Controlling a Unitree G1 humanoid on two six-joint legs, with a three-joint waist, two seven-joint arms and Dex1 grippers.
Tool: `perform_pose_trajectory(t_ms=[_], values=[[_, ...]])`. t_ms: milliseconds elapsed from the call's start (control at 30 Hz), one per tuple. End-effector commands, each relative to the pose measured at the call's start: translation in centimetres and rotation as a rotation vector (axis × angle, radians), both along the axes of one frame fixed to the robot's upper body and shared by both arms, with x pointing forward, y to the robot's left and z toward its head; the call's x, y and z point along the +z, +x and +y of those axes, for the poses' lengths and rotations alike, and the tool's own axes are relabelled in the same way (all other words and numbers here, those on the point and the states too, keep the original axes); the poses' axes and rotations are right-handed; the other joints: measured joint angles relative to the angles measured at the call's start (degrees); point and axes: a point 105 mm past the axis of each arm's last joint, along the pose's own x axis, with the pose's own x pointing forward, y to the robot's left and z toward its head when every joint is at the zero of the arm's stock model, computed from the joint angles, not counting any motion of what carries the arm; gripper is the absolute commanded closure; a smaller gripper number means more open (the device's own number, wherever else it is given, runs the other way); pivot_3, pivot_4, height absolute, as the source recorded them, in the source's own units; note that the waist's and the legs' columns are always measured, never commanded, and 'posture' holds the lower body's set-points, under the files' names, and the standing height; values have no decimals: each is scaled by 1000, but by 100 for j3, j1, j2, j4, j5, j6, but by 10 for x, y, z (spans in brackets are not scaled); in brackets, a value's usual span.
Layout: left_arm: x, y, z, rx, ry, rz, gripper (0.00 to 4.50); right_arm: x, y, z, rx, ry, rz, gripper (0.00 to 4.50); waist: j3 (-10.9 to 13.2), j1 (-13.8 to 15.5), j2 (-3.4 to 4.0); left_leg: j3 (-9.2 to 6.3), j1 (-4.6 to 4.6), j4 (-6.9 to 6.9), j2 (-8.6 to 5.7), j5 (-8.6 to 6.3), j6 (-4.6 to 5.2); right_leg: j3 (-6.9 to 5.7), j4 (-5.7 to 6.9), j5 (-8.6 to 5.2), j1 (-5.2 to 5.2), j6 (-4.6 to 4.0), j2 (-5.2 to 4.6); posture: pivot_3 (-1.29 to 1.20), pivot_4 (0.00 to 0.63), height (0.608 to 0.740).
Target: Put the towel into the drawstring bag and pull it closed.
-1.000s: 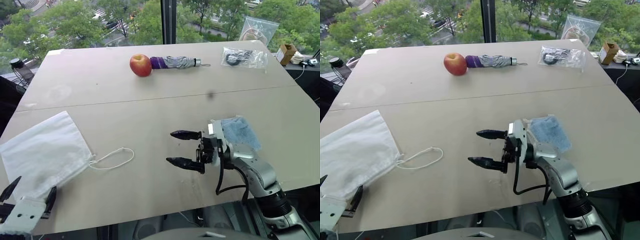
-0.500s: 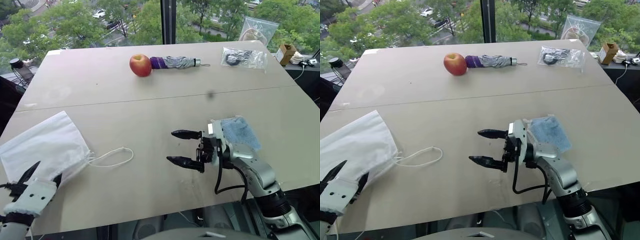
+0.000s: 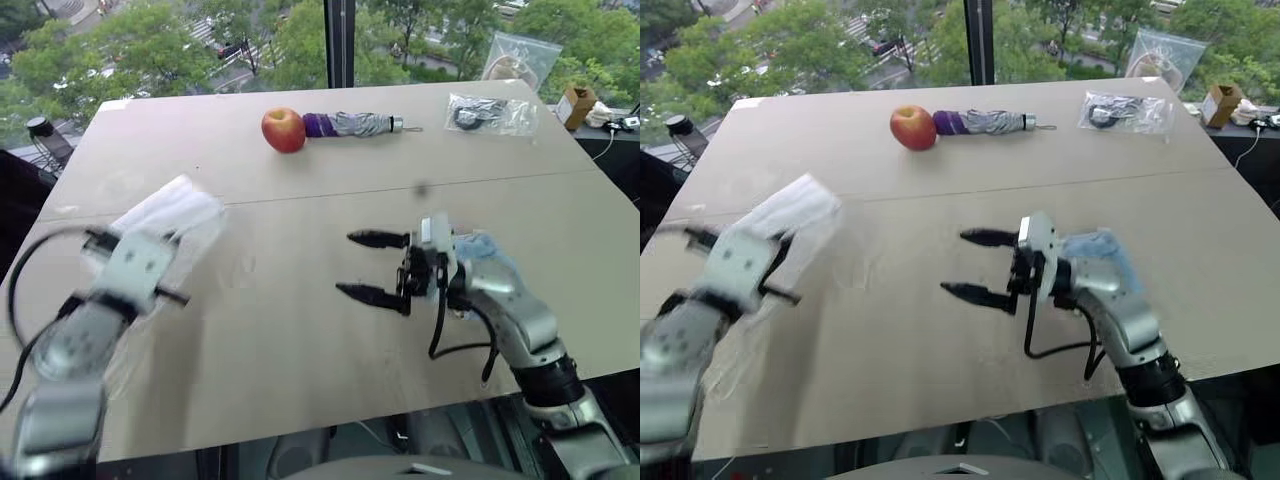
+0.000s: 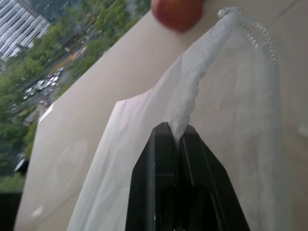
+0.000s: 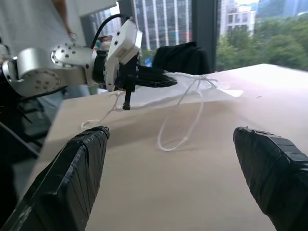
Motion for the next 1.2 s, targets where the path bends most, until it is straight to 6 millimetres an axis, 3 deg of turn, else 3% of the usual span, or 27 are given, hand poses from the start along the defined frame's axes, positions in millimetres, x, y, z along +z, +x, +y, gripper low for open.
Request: perform_pose_trajectory(t_ms=[33, 100, 233, 300, 367, 533, 767, 933, 1033, 1200], values=[[7, 28, -14, 32, -50, 82, 4496, 14, 19, -35, -141, -123, -64, 43, 4, 27, 5, 2, 3, -4, -3, 0, 0, -1, -2, -1, 2, 1, 0, 0, 150, 740], [12, 42, -29, 21, -98, 116, 4496, 10, 27, -68, -226, -253, -70, 43, 4, 35, 4, -5, -3, -4, -6, 0, 0, -5, -5, 6, 3, -11, 1, 0, 150, 740], [13, 53, -53, -13, -179, 182, 4496, 5, 28, -113, -360, -369, -18, 43, 7, -4, 2, 5, -11, -8, -5, -4, -2, 1, -14, 9, -1, -17, -4, 0, 150, 740], [8, 56, -71, -68, -192, 220, 4496, -11, 22, -135, -432, -448, 58, 43, 8, 6, 1, 5, -12, -14, -2, -6, -2, 2, -15, 9, -2, -18, -2, 0, 150, 740], [4, 60, -79, -84, -195, 231, 4496, -27, 18, -146, -503, -455, 143, 43, 8, 5, 0, 1, -16, -16, -2, -7, -2, -1, -17, 7, -3, -17, -3, 0, 150, 740], [-2, 65, -84, -89, -252, 229, 4496, -56, 33, -182, -760, -417, 240, 43, 12, 2, 4, 26, -10, -8, 0, -7, -1, 23, -14, 3, -5, -7, -3, 0, 150, 740], [-3, 64, -92, -107, -256, 216, 4496, -109, 28, -196, -812, -579, 395, 43, 12, 31, 1, 25, 17, 17, -2, -5, 0, 24, -13, -5, 36, 7, -4, 0, 150, 740], [-3, 63, -92, -92, -255, 200, 4496, -128, 29, -204, -885, -624, 517, 43, 5, 28, -10, 22, 25, 13, -1, -6, 0, 23, -14, -5, 44, 8, -3, 0, 150, 740], [-3, 63, -92, -86, -245, 194, 4496, -140, 23, -200, -874, -624, 615, 43, -11, 27, -35, 22, 38, 14, 0, -6, 0, 23, -14, -6, 56, 6, -3, 0, 150, 740], [-2, 62, -90, -74, -238, 187, 4496, -159, 6, -174, -742, -616, 790, 43, -52, 27, -90, 13, 45, 16, 8, -6, 0, 16, -13, -19, 66, -16, -2, 0, 150, 740]])
